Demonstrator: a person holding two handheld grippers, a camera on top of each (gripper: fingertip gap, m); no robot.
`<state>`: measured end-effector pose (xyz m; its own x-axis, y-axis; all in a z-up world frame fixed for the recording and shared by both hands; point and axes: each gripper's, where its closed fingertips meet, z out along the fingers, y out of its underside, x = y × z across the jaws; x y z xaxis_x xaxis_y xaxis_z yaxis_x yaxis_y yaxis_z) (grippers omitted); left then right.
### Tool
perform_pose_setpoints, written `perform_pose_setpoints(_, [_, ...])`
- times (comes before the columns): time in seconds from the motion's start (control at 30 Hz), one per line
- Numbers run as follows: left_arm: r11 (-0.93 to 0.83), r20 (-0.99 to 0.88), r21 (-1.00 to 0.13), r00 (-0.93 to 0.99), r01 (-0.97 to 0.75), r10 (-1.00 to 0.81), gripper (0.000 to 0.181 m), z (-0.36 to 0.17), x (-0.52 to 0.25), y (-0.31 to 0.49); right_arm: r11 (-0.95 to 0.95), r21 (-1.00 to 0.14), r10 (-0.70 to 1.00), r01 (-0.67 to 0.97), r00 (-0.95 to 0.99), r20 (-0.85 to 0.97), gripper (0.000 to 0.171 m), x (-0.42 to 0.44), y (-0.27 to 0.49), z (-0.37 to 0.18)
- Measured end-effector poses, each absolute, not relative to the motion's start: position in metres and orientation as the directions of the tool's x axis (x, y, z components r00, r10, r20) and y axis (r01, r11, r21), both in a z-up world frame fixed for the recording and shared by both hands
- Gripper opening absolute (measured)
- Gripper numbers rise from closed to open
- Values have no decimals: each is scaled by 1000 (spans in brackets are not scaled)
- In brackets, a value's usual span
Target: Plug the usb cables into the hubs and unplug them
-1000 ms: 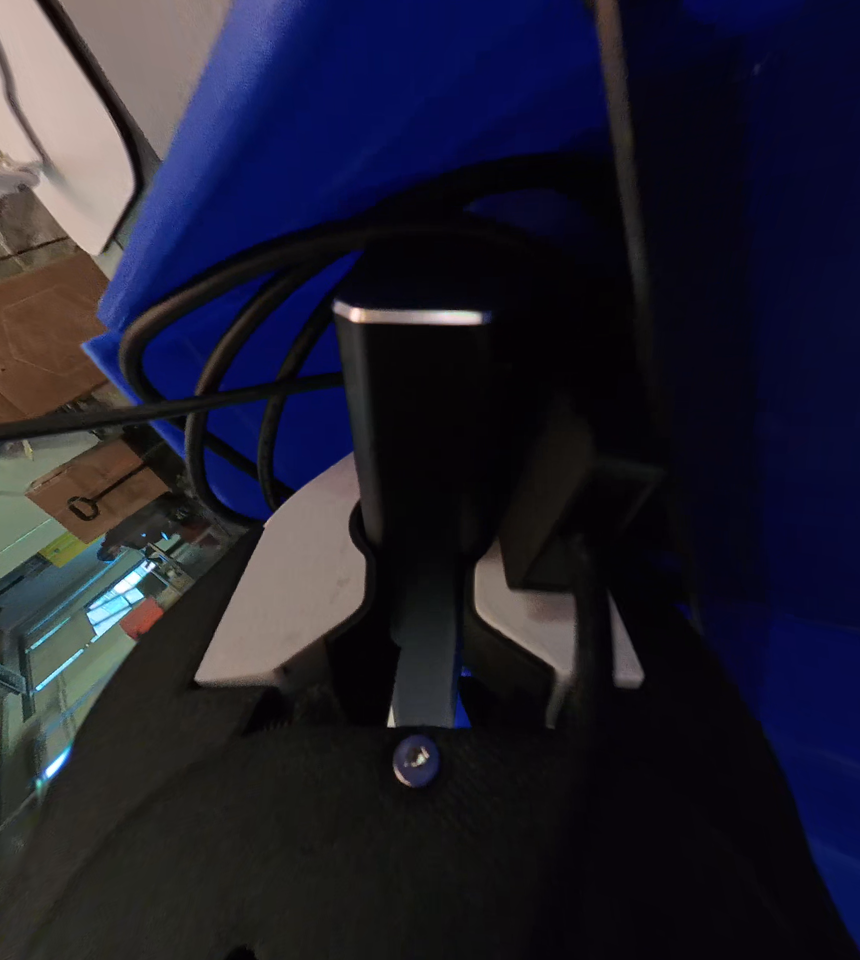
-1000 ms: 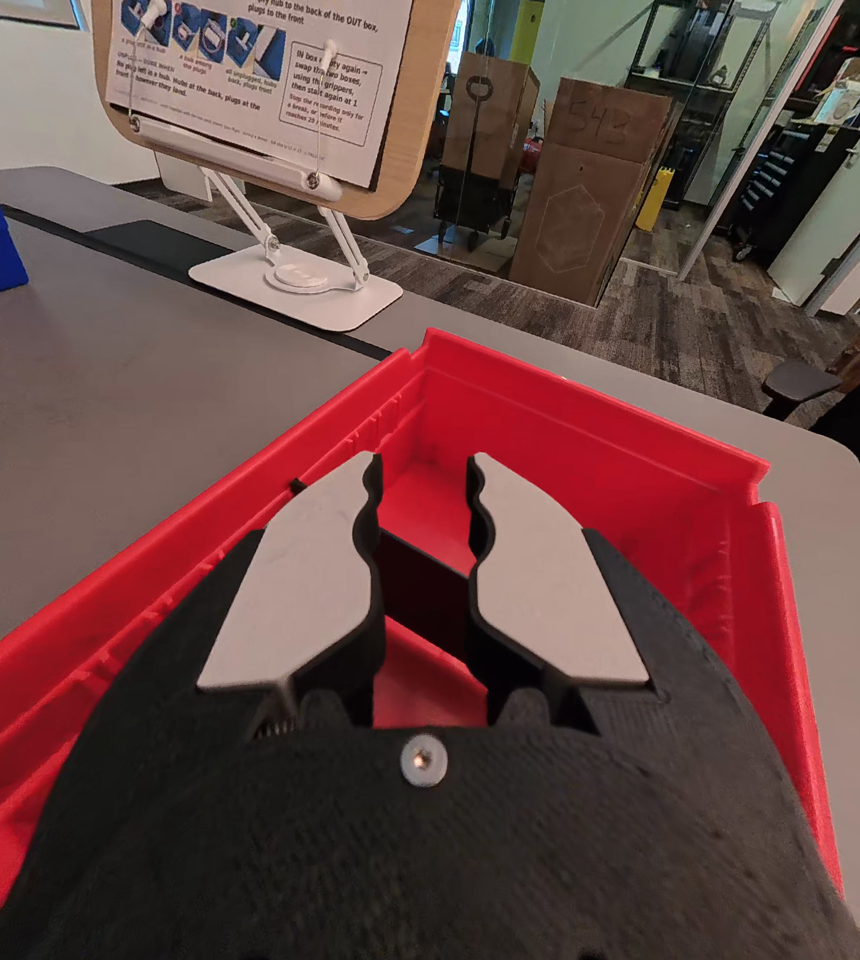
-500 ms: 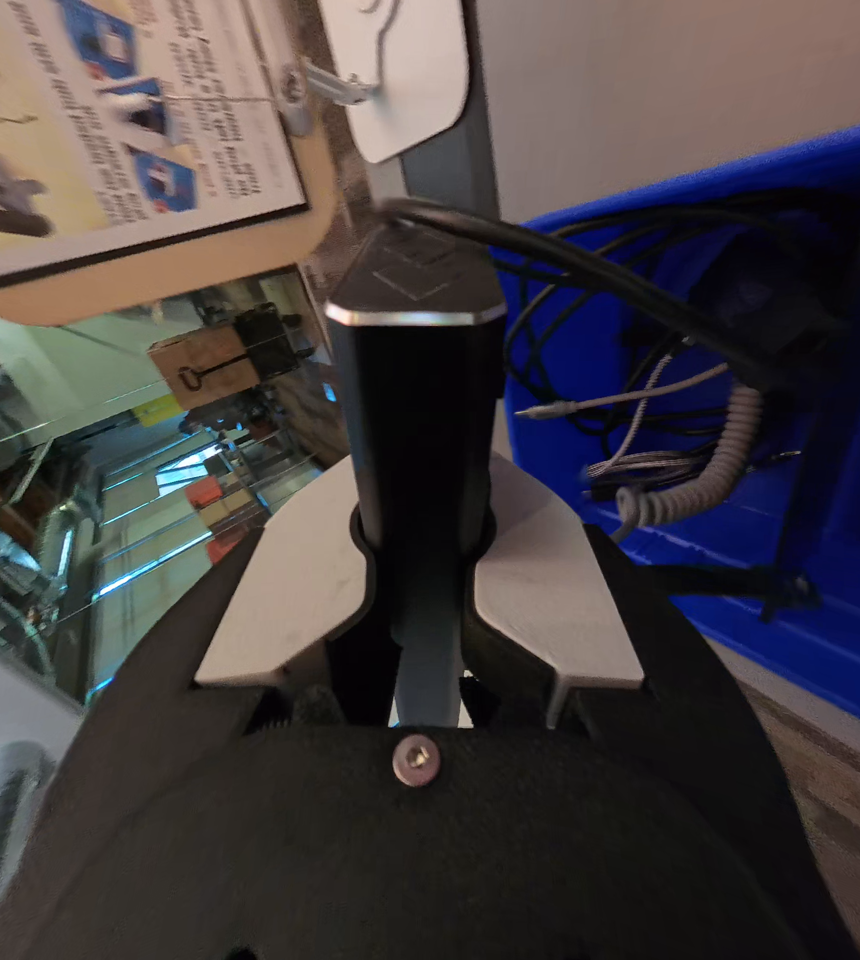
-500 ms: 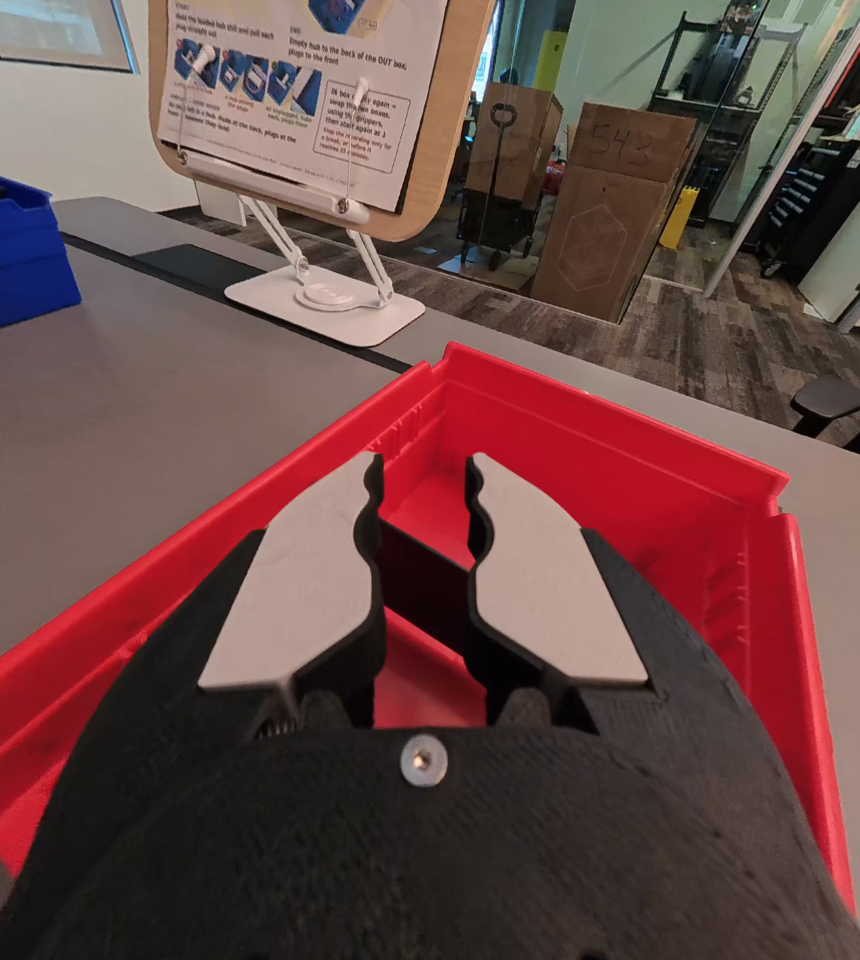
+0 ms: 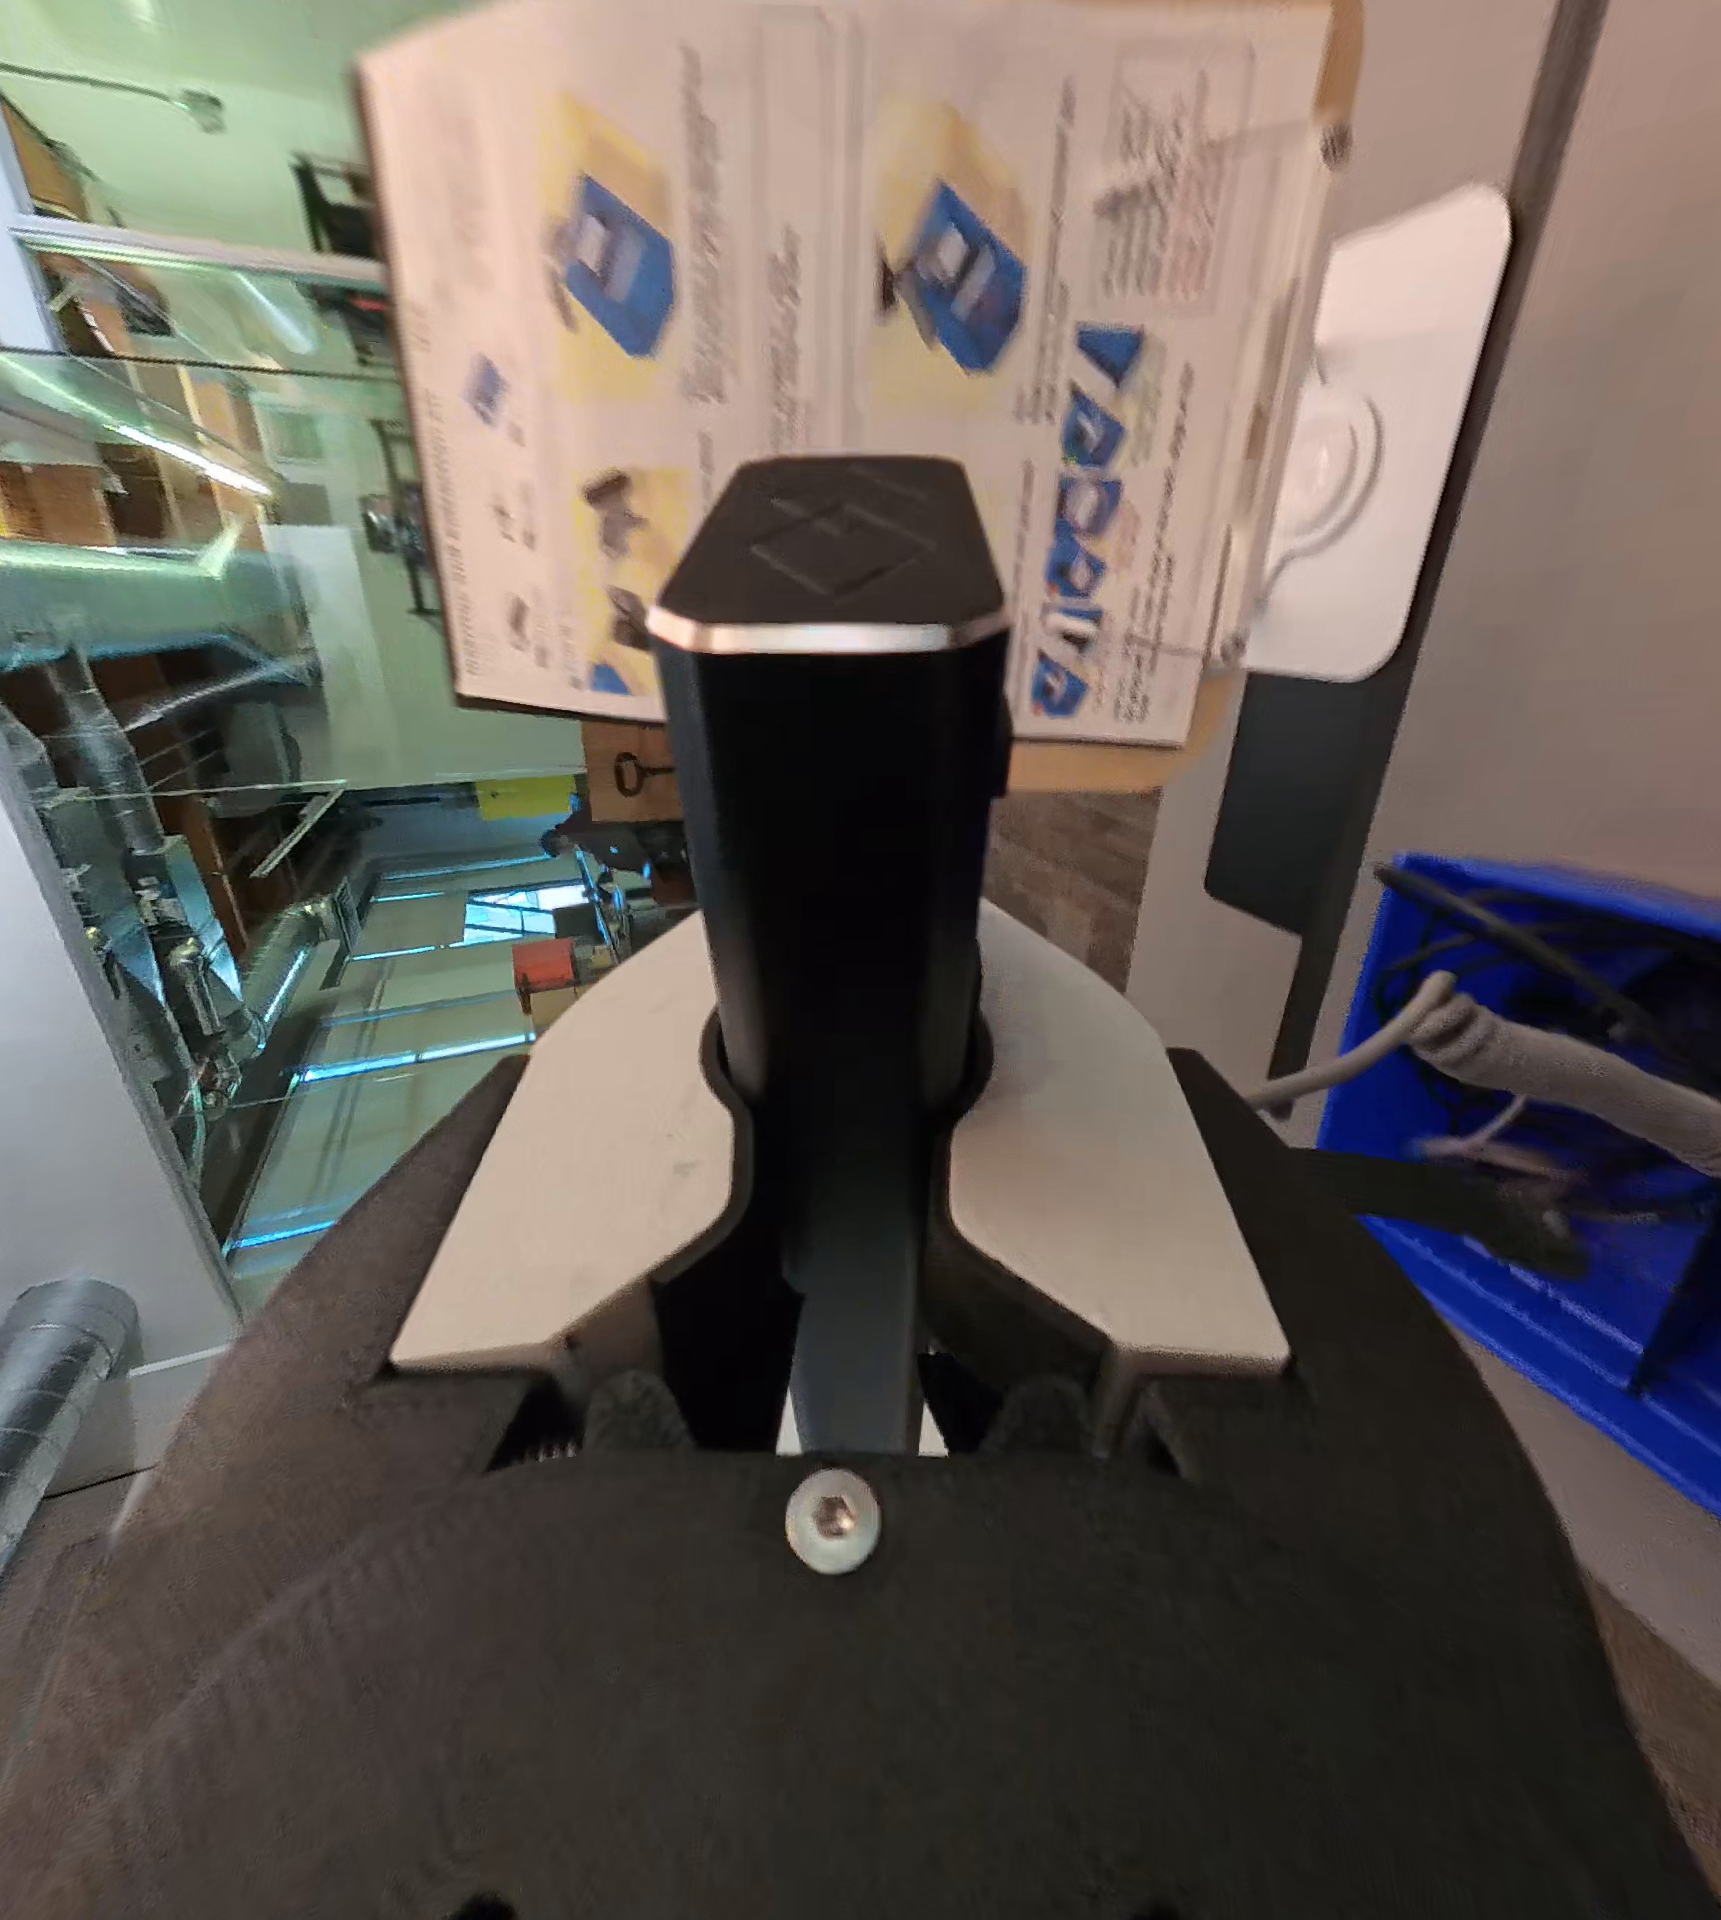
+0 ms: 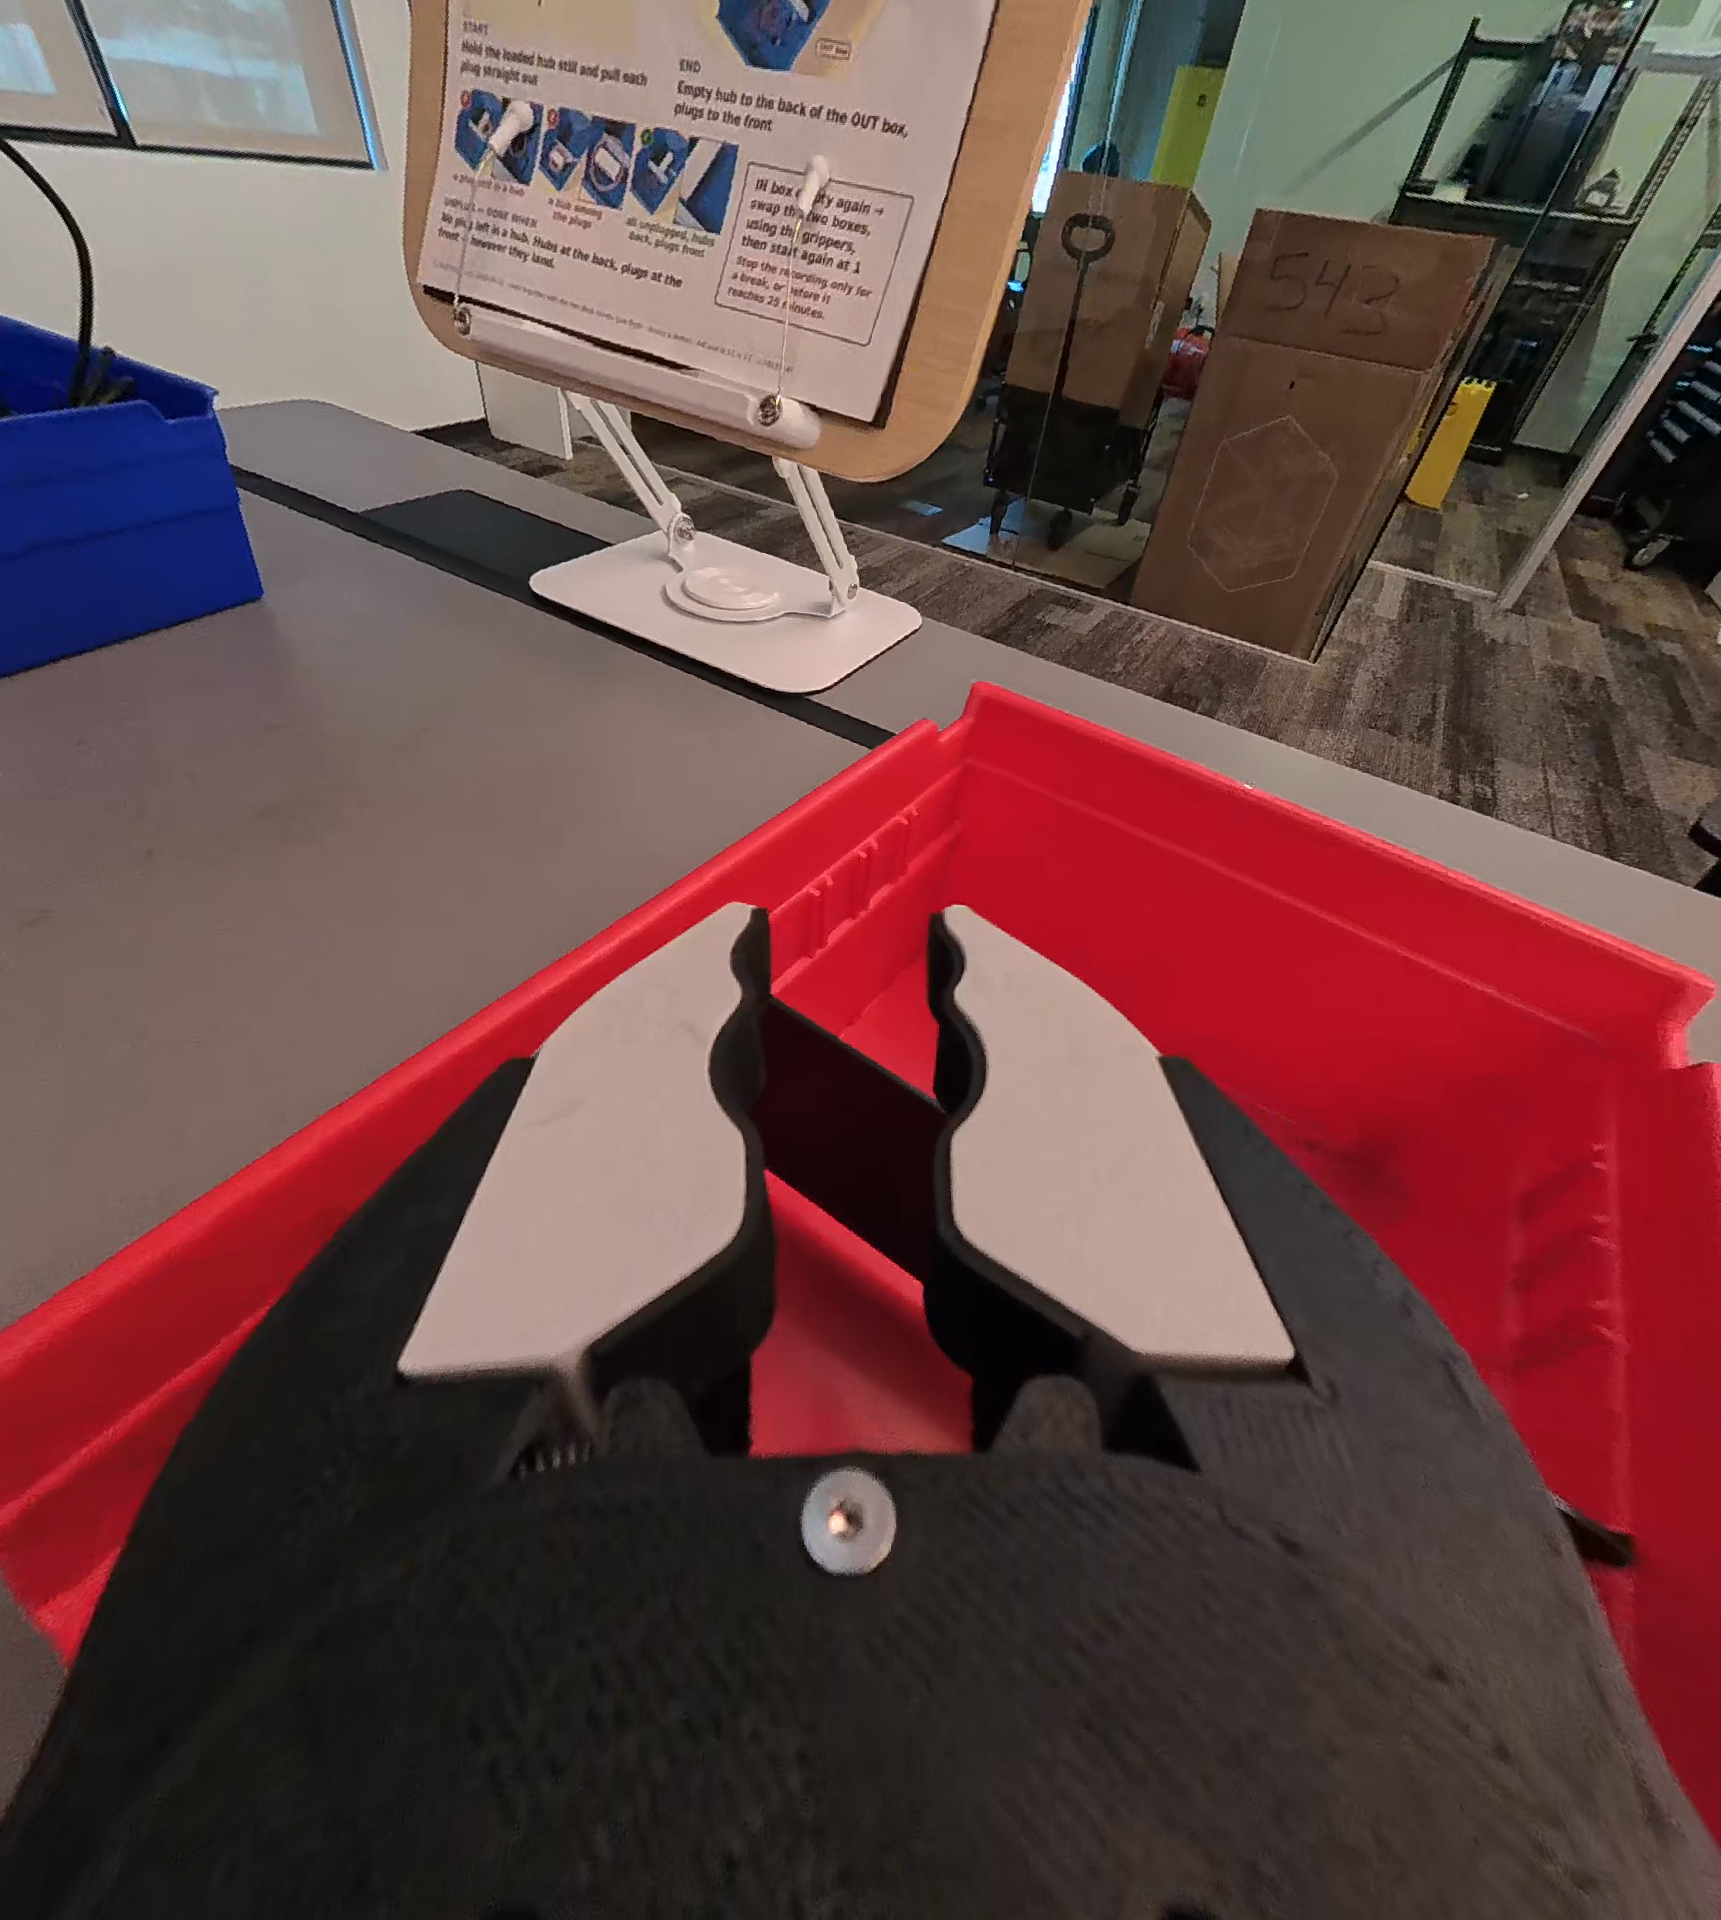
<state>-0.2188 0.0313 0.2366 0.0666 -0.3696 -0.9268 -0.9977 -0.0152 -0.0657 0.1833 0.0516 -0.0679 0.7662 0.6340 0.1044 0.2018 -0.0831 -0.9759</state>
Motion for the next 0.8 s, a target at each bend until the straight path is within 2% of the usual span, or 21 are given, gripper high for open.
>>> perform_pose_setpoints(0.1, [5,-910,-195,179,-981,-374,31,269,-189,25,-76,-973,641,219,758,121,30,180,50,-69])
perform_pose_setpoints(0.2, [21,-807,-428,372,-903,-460,31,281,-153,19,-62,-968,642,242,752,147,29,177,48,-69])
perform_pose_setpoints(0.3, [25,-638,-655,534,-756,-555,31,278,-118,15,-36,-962,641,270,745,185,30,173,44,-68])
perform_pose_setpoints(0.43, [-2,-381,-853,623,-523,-683,31,257,-81,11,-14,-955,647,296,731,217,30,166,41,-71])
perform_pose_setpoints(0.53, [-70,-167,-934,603,-349,-780,31,230,-58,5,5,-952,658,306,716,233,29,159,36,-73])
perform_pose_setpoints(0.67, [-210,96,-960,489,-185,-867,31,198,-33,-1,53,-947,672,317,690,268,29,148,27,-70])
perform_pose_setpoints(0.8, [-253,160,-952,427,-171,-890,31,185,-20,-1,76,-956,700,283,668,254,29,133,17,-63])
